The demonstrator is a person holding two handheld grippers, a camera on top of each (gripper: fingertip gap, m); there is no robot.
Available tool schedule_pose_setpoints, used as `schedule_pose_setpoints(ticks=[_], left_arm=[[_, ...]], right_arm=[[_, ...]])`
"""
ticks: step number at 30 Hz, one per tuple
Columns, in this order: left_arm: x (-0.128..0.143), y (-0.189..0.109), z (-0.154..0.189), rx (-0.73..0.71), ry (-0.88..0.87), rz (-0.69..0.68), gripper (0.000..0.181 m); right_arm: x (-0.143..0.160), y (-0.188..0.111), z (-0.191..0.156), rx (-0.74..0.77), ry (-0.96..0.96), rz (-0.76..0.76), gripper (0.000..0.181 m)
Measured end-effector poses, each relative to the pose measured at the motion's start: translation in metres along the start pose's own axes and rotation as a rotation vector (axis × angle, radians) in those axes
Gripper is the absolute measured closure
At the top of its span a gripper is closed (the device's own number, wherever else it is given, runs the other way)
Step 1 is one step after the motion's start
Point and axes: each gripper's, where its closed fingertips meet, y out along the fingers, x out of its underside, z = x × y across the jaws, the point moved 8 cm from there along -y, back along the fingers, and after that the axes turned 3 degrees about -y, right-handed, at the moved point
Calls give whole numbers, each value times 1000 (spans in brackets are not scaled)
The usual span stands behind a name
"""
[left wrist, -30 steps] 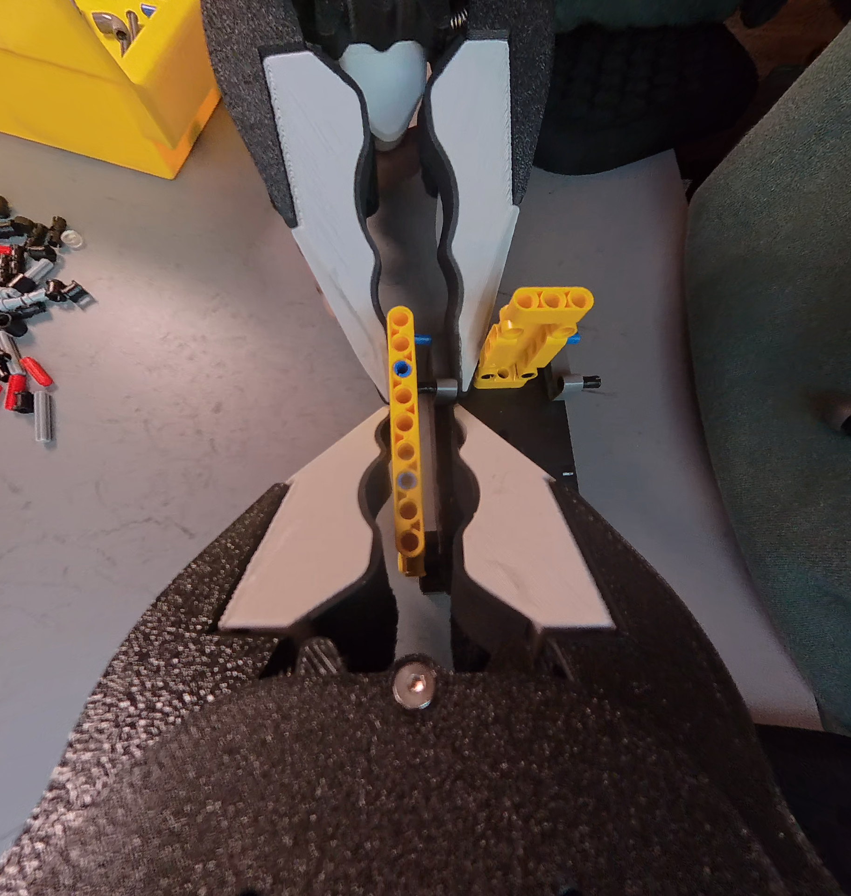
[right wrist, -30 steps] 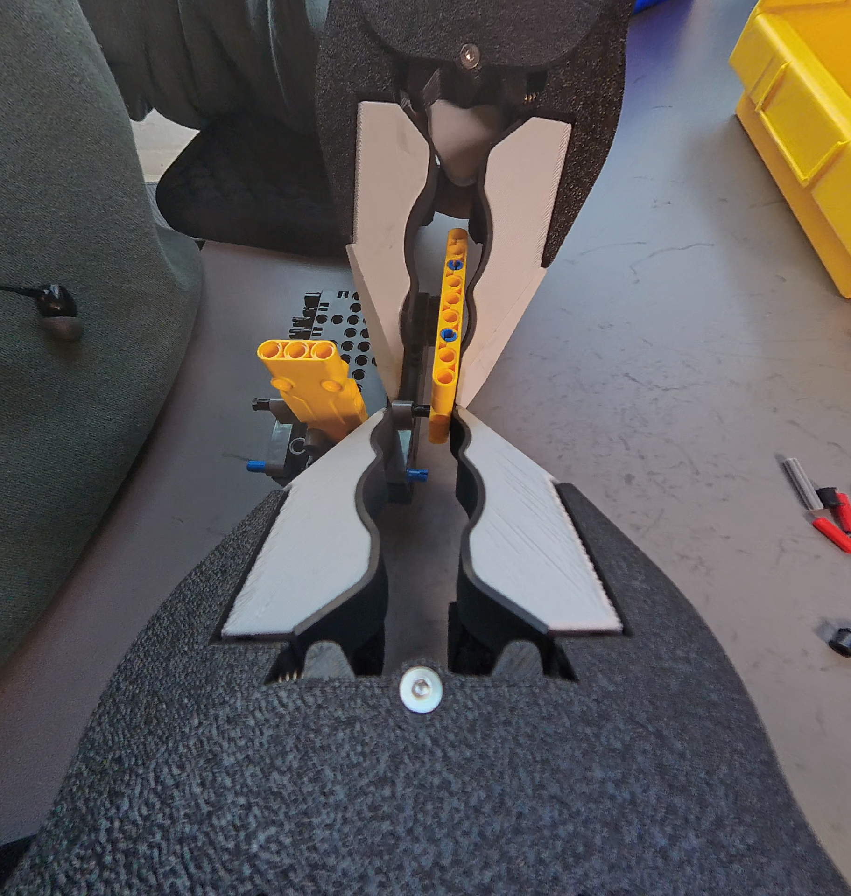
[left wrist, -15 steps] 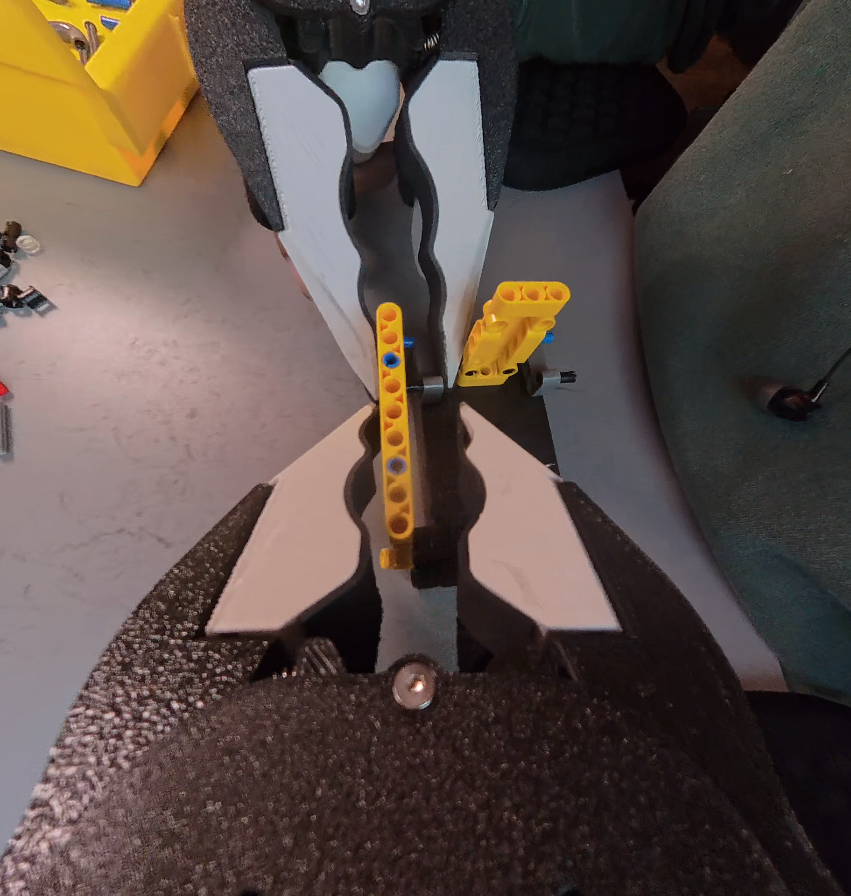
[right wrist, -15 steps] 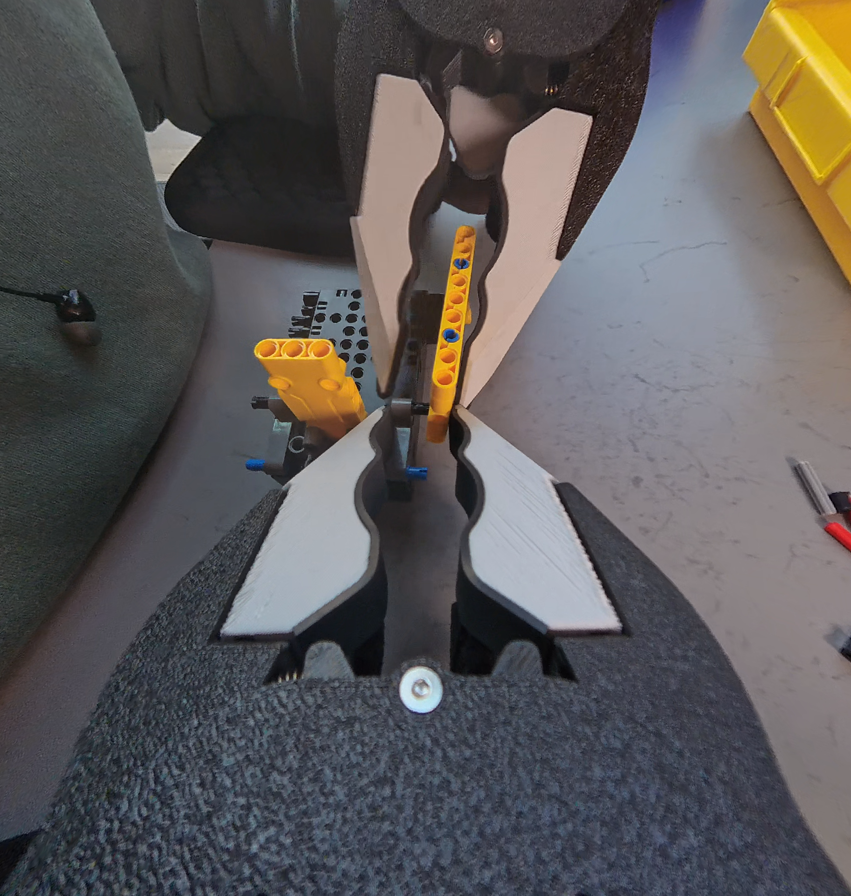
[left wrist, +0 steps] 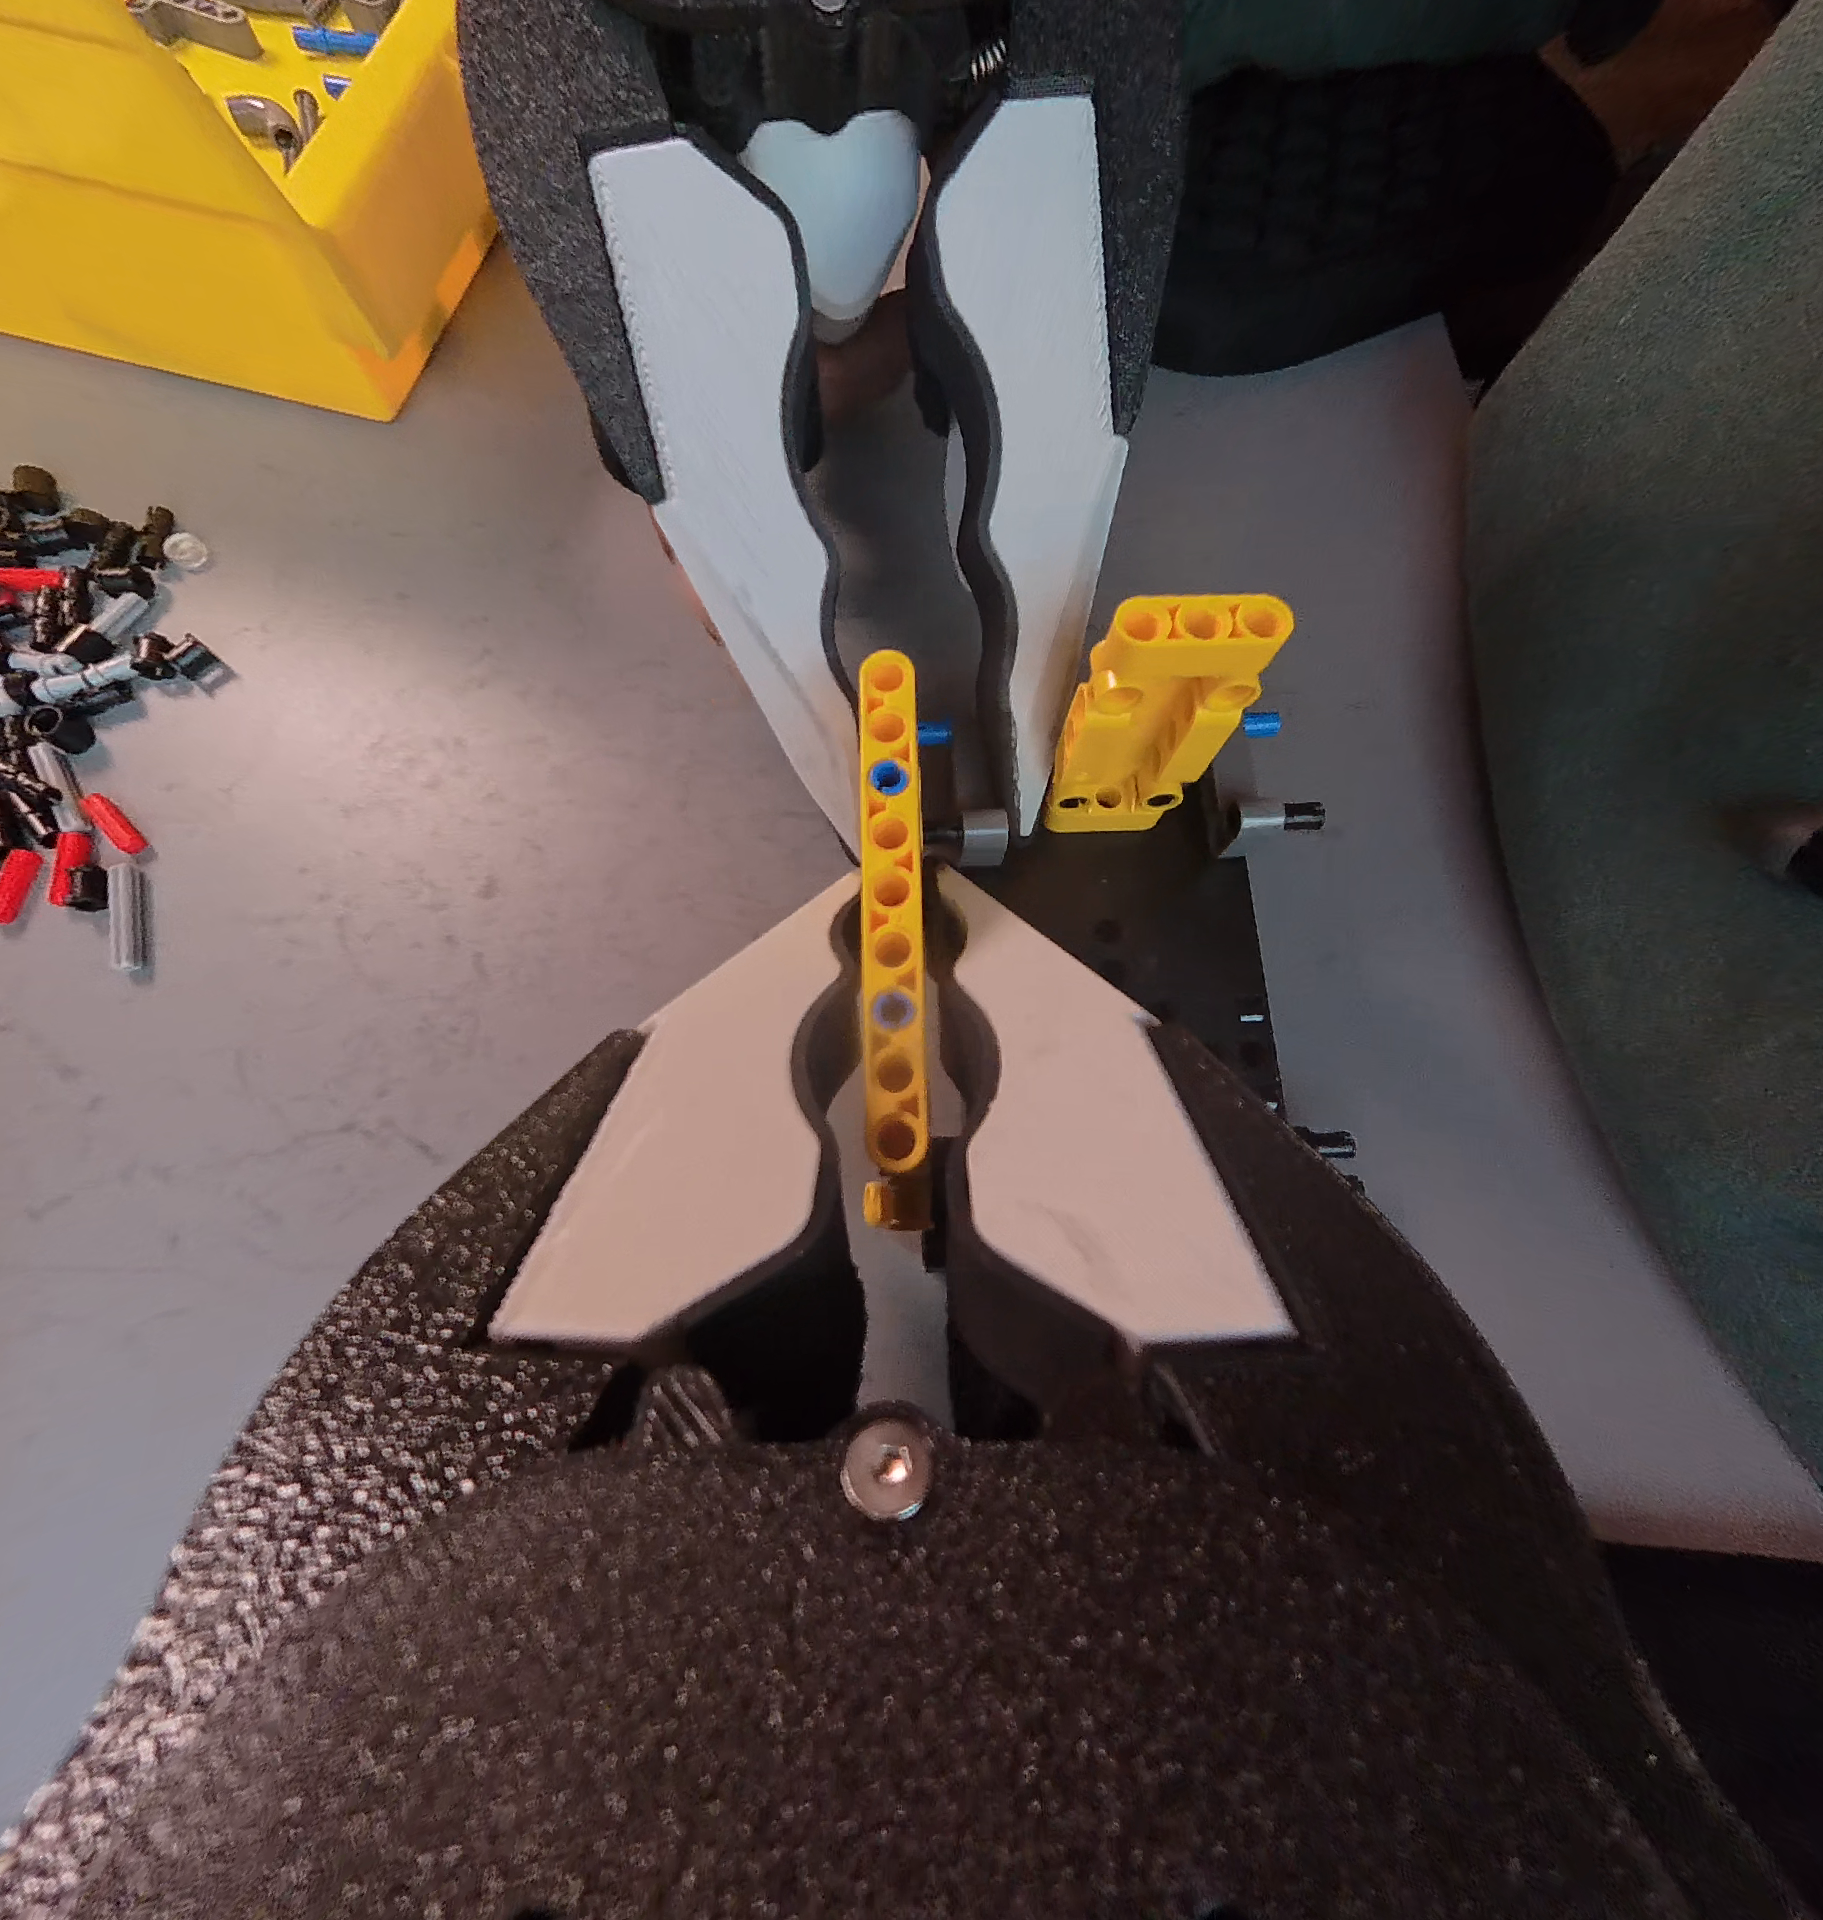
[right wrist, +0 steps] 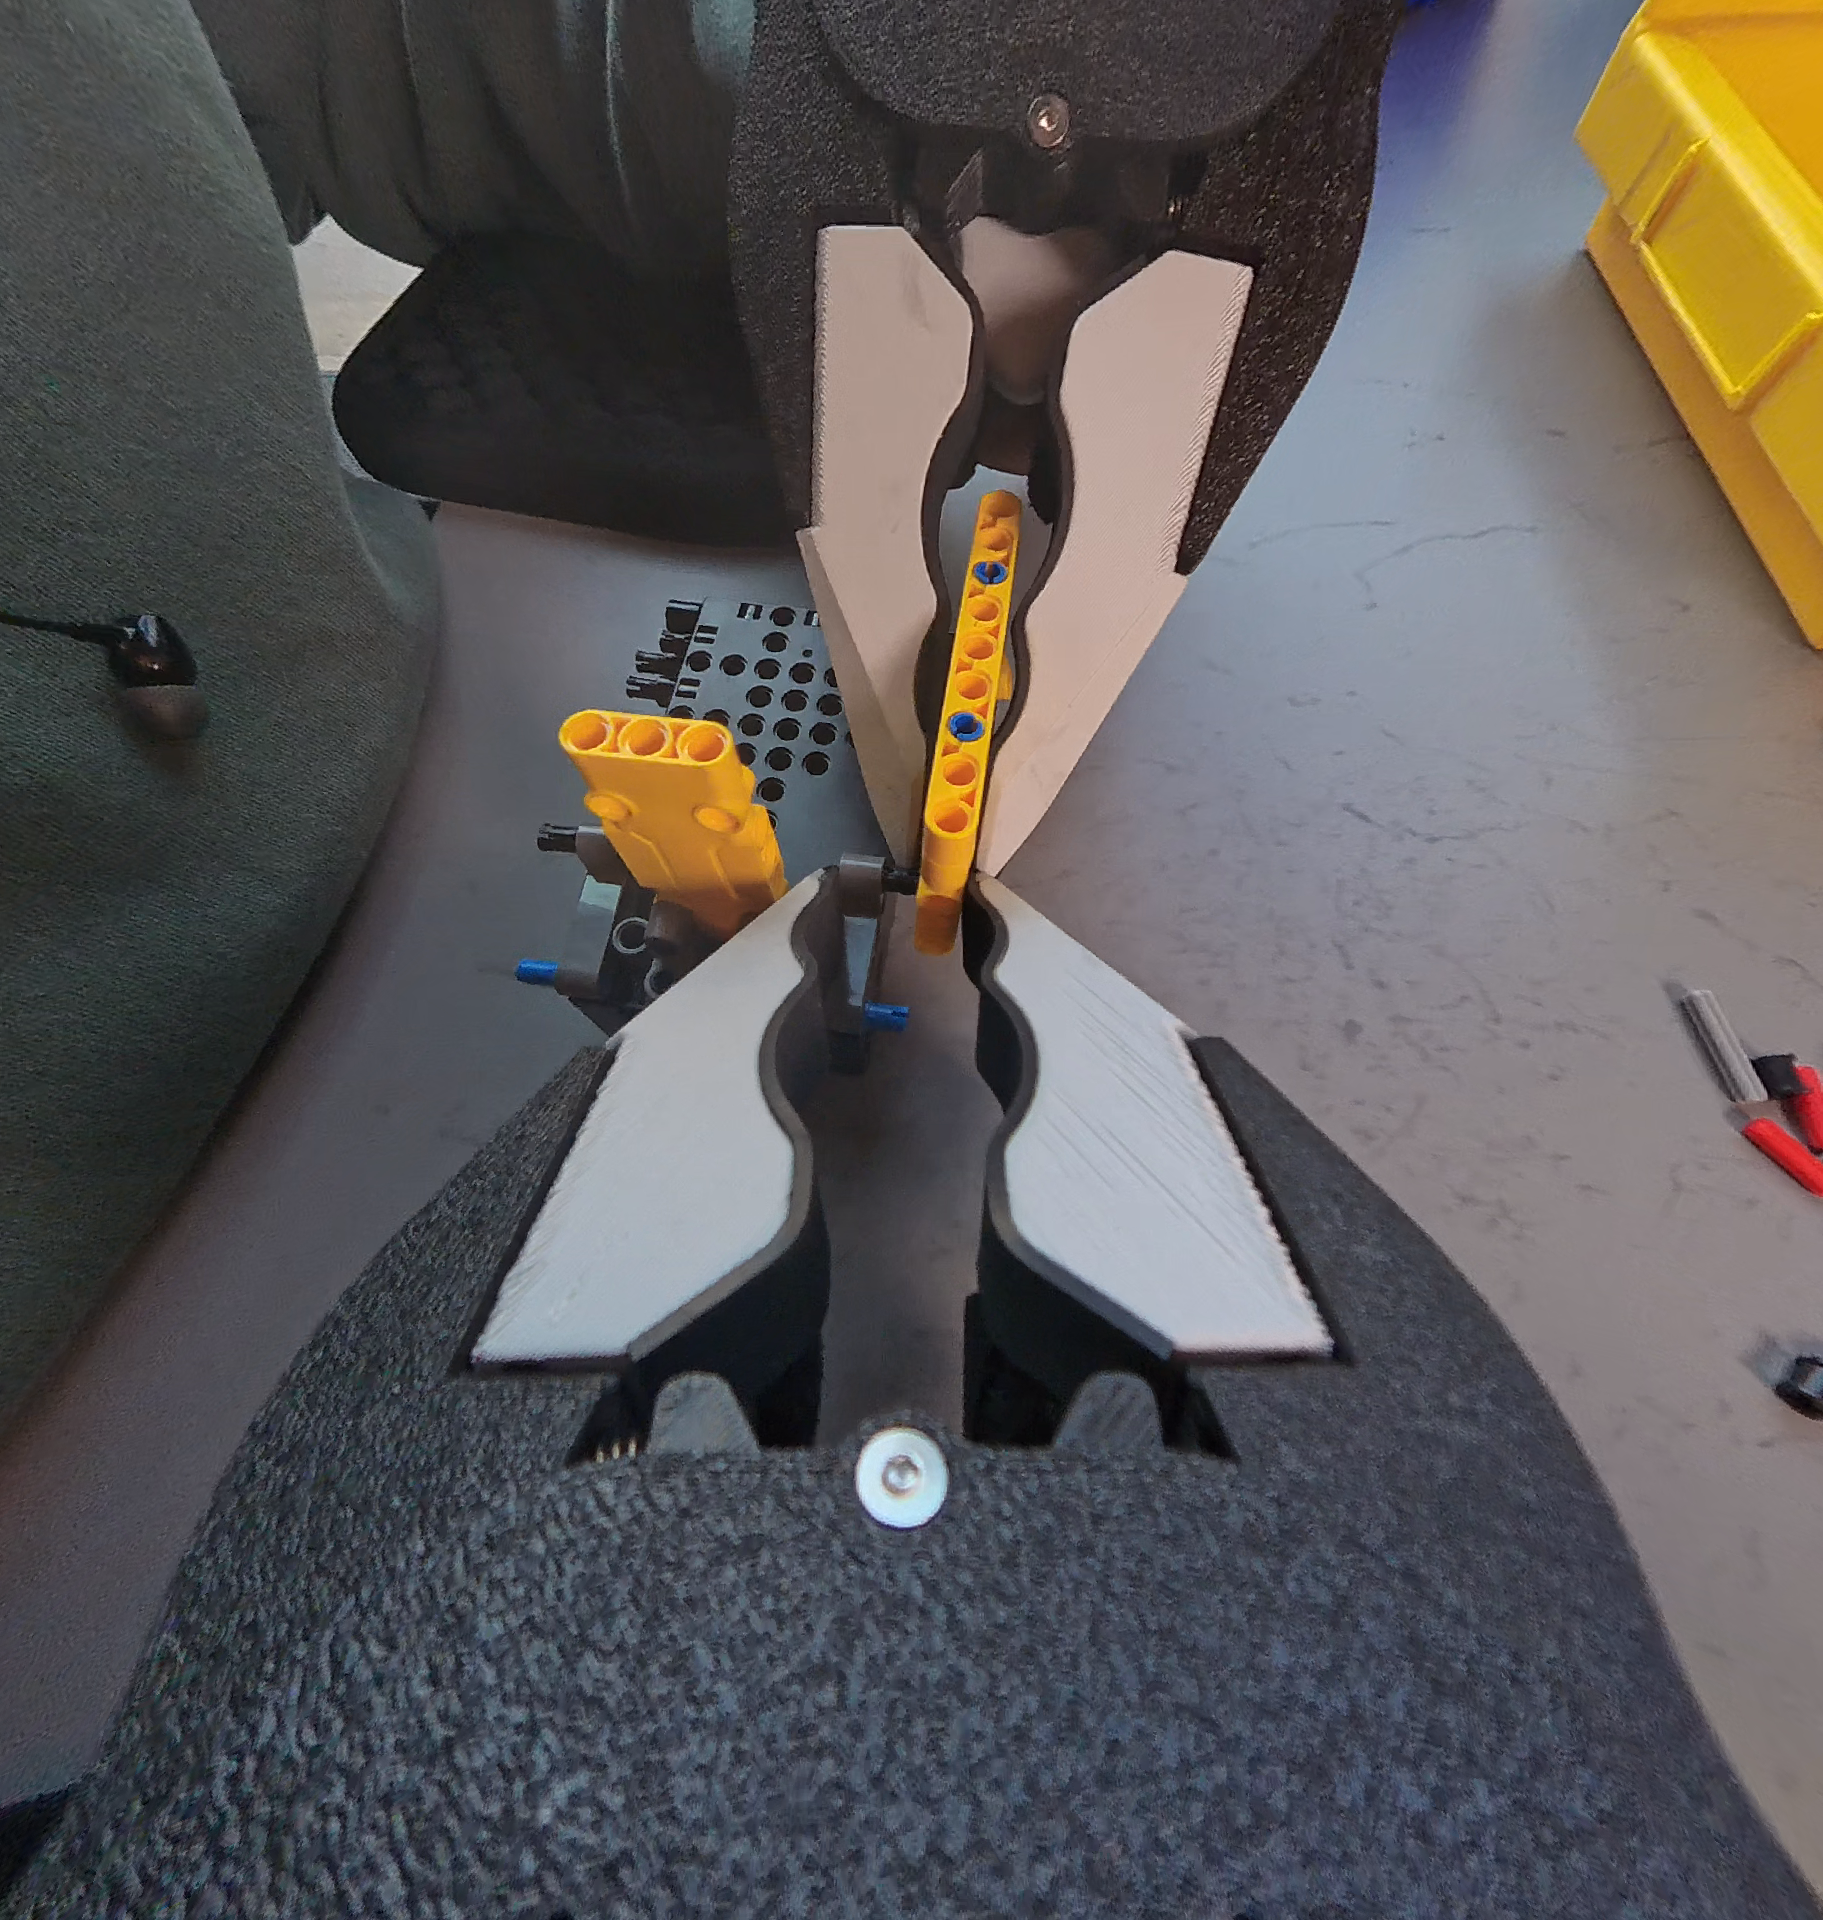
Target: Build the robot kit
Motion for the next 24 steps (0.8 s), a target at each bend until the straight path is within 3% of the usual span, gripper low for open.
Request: schedule_pose_setpoints(ticks=[5, 7, 10, 24], left_arm=[[2, -3, 1, 65, -9, 26, 171], [3, -3, 3, 108, -43, 47, 154], [4, -4, -1, 63, -53, 53, 174], [4, -10, -3, 31, -51, 109, 175]], right_arm=[[-1, 1, -1, -14, -3, 6, 159], [-1, 0, 0, -11, -7, 6, 160], [-1, 0, 1, 6, -5, 8, 159], [-2, -1, 4, 4, 49, 34, 158]])
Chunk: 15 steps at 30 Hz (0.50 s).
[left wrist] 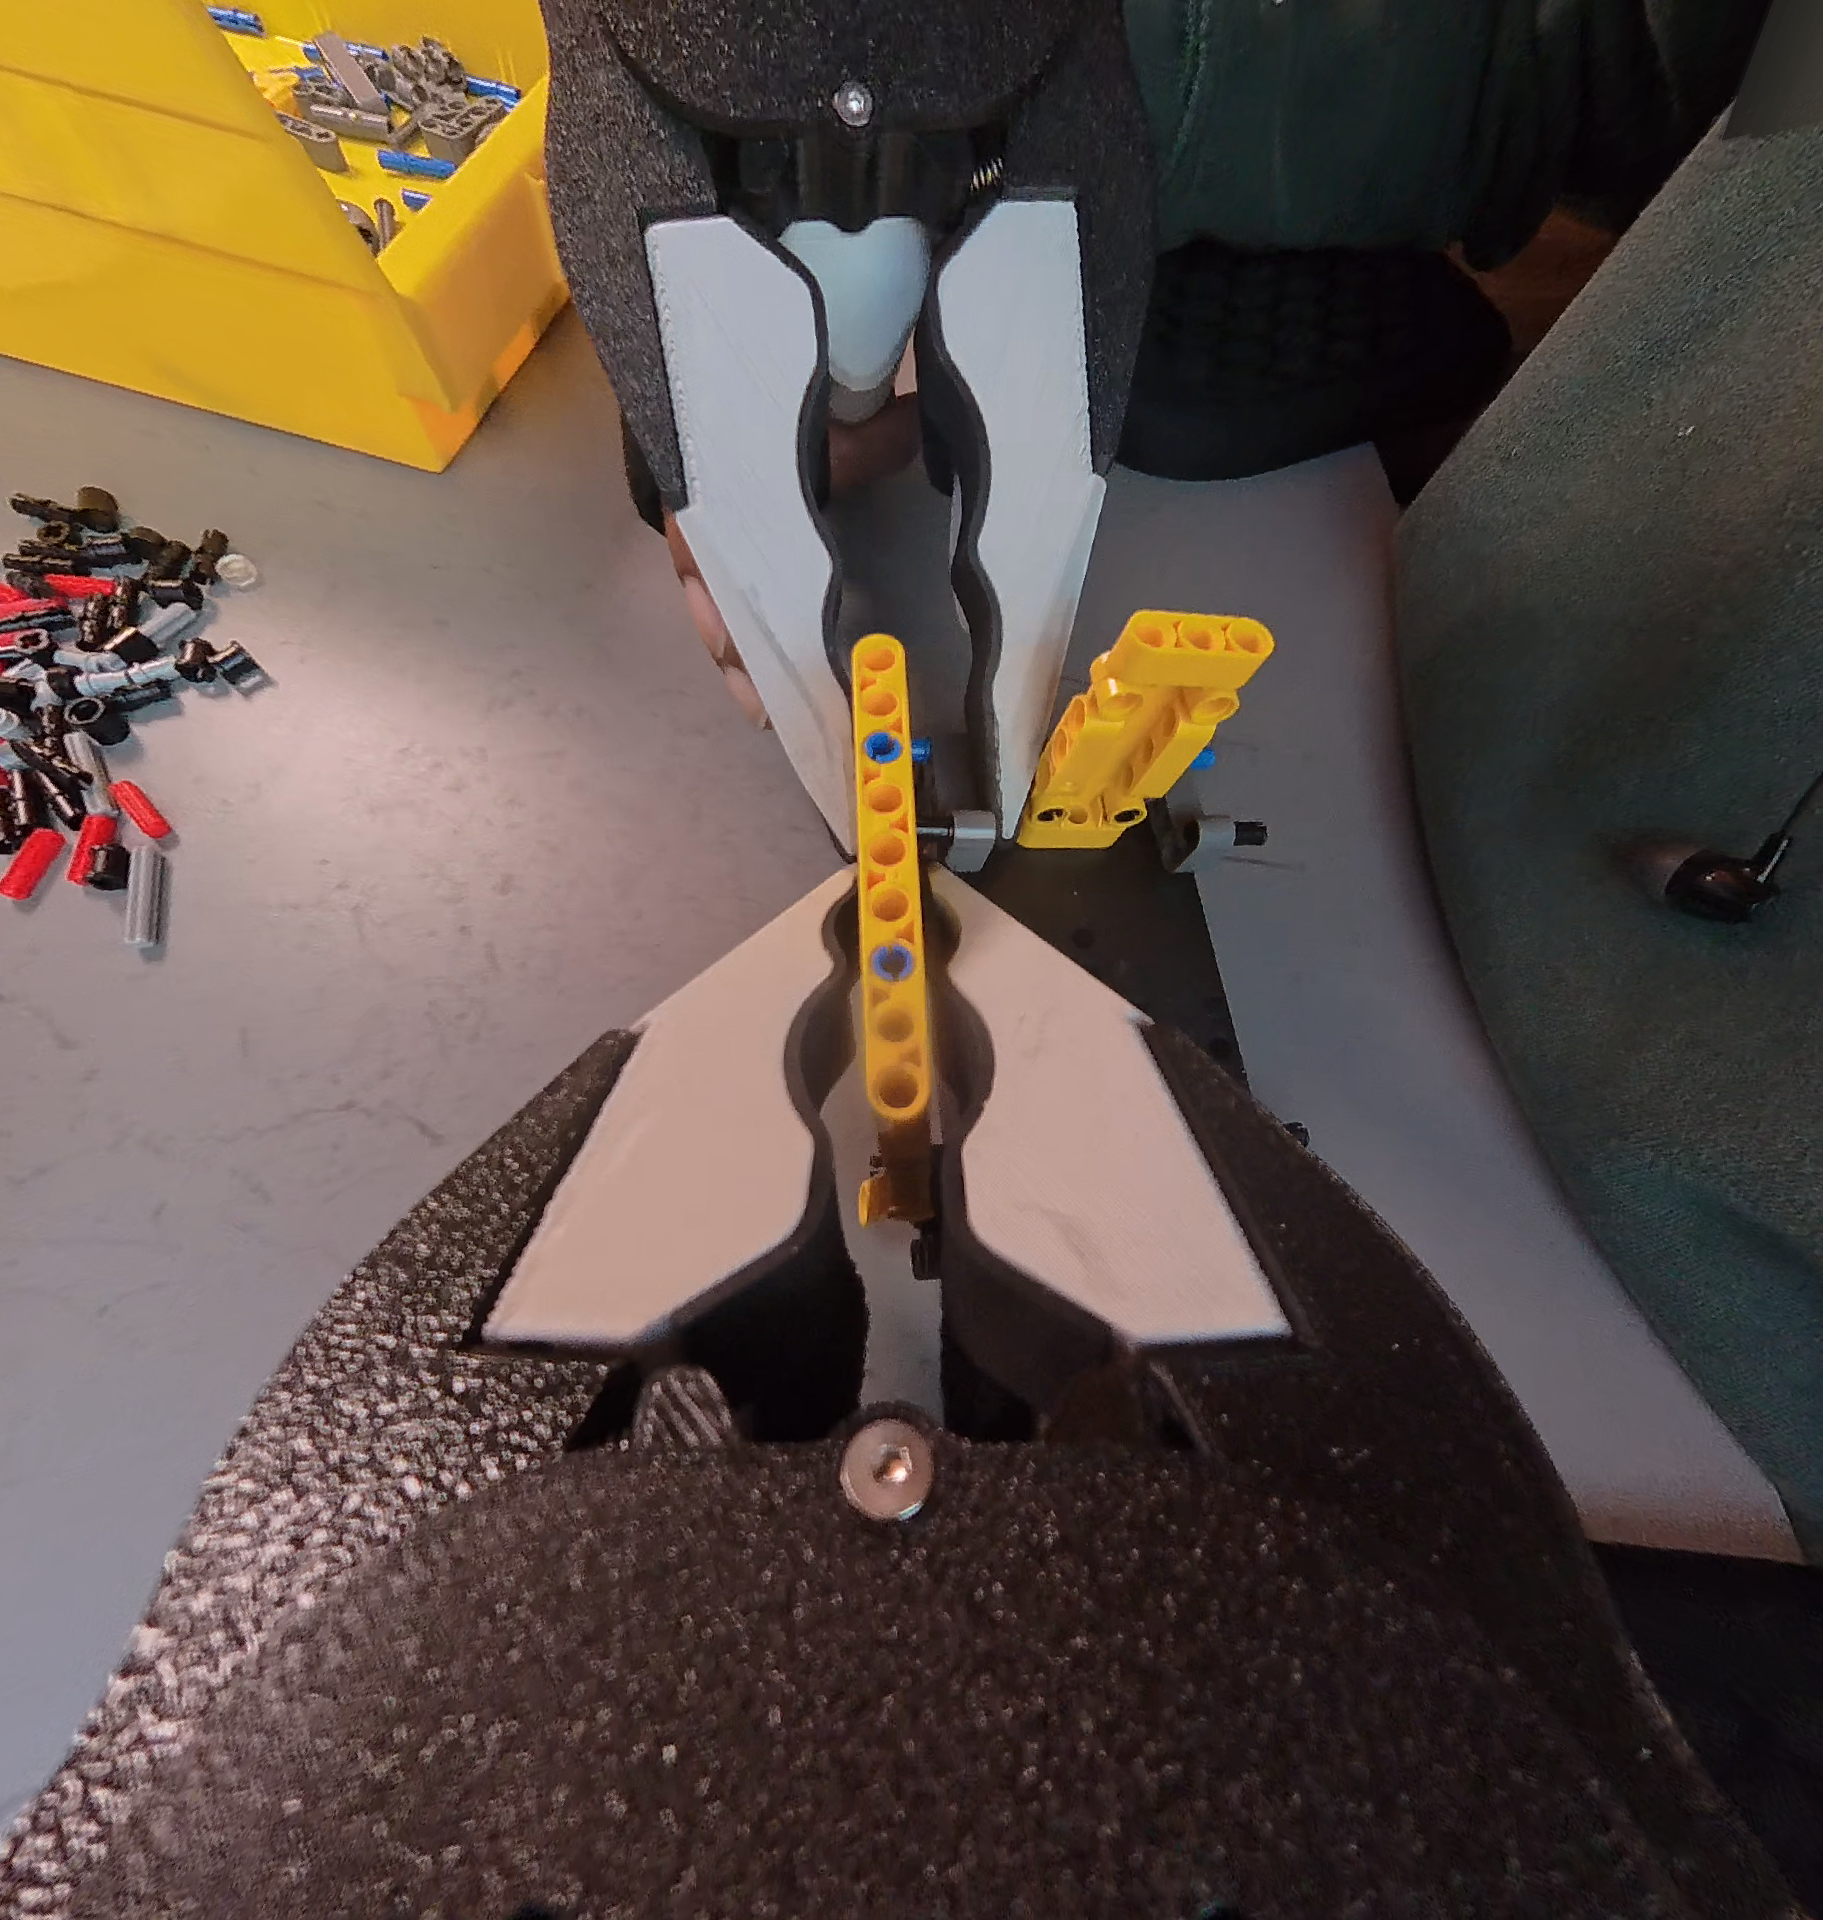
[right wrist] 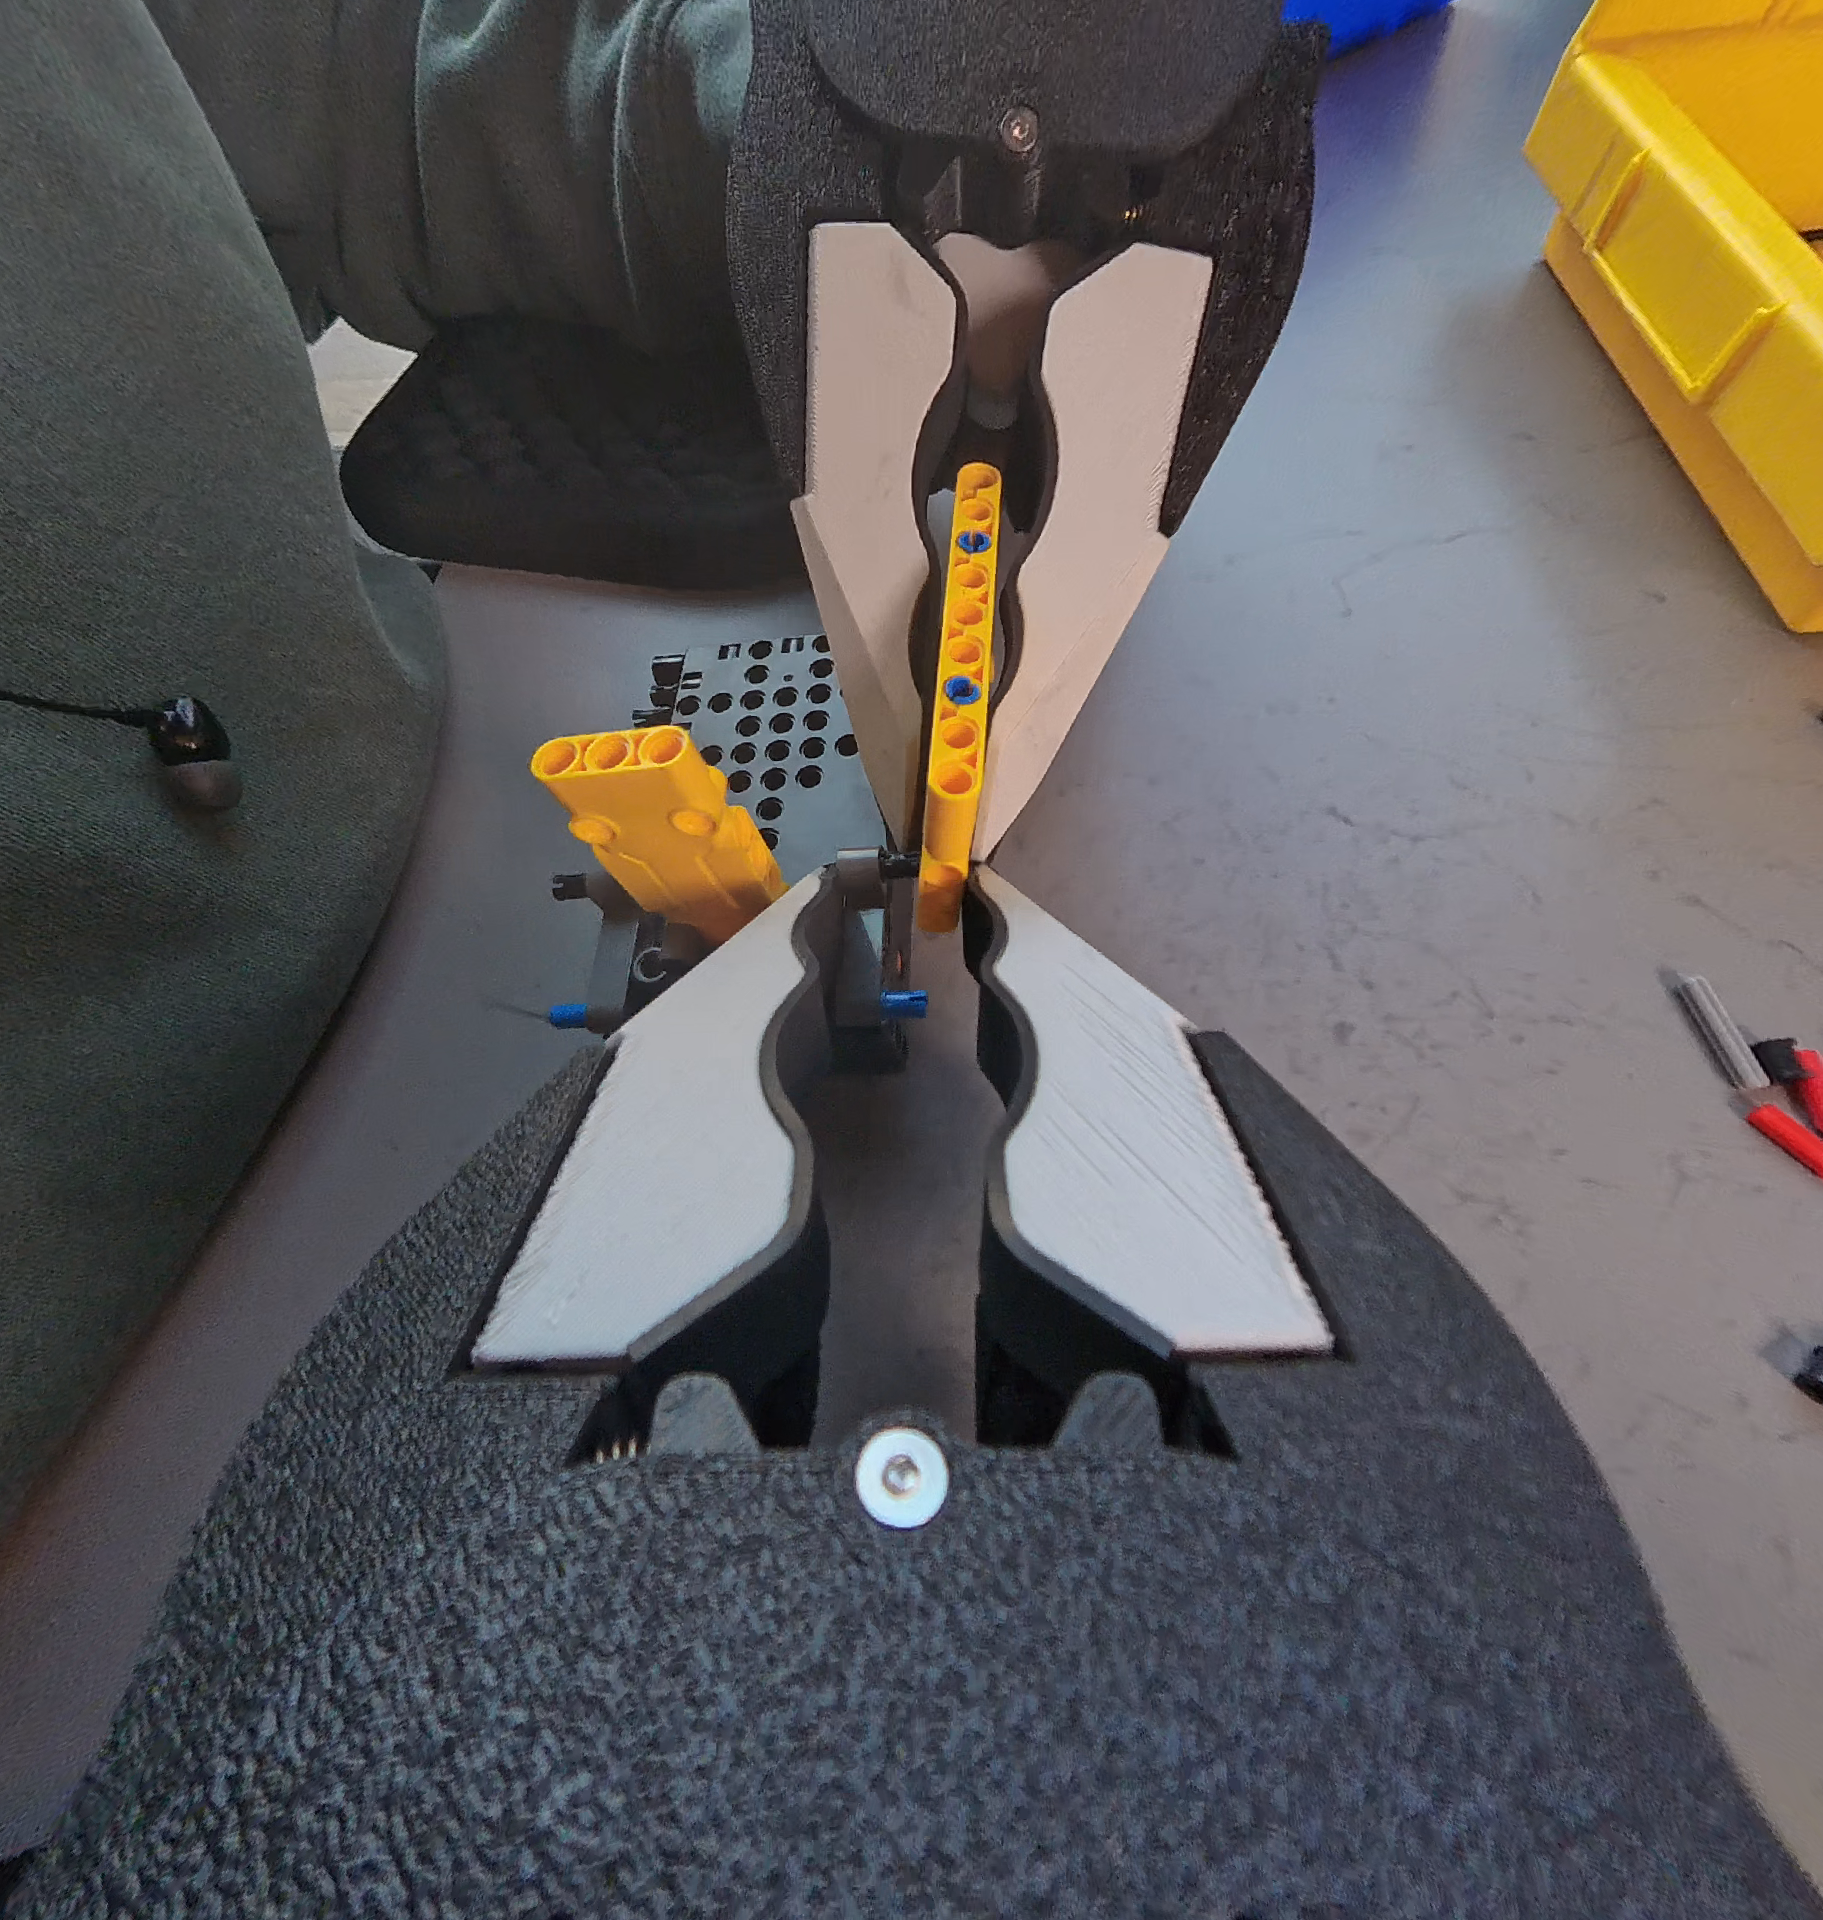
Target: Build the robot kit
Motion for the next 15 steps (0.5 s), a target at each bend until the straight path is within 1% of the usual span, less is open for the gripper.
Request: schedule_pose_setpoints(ticks=[4, 9, 12, 15], left_arm=[[1, -1, 0, -23, 8, 3, 175], [4, 0, 1, -85, 59, -13, 174], [5, -1, 2, -83, 61, -11, 174], [6, -2, 1, -55, 43, -10, 174]], right_arm=[[1, 1, 2, -3, 39, -6, 158], [2, 3, 4, 3, 100, -22, 158], [2, 5, 5, -3, 138, -21, 158], [1, 6, 4, -6, 134, -26, 158]])
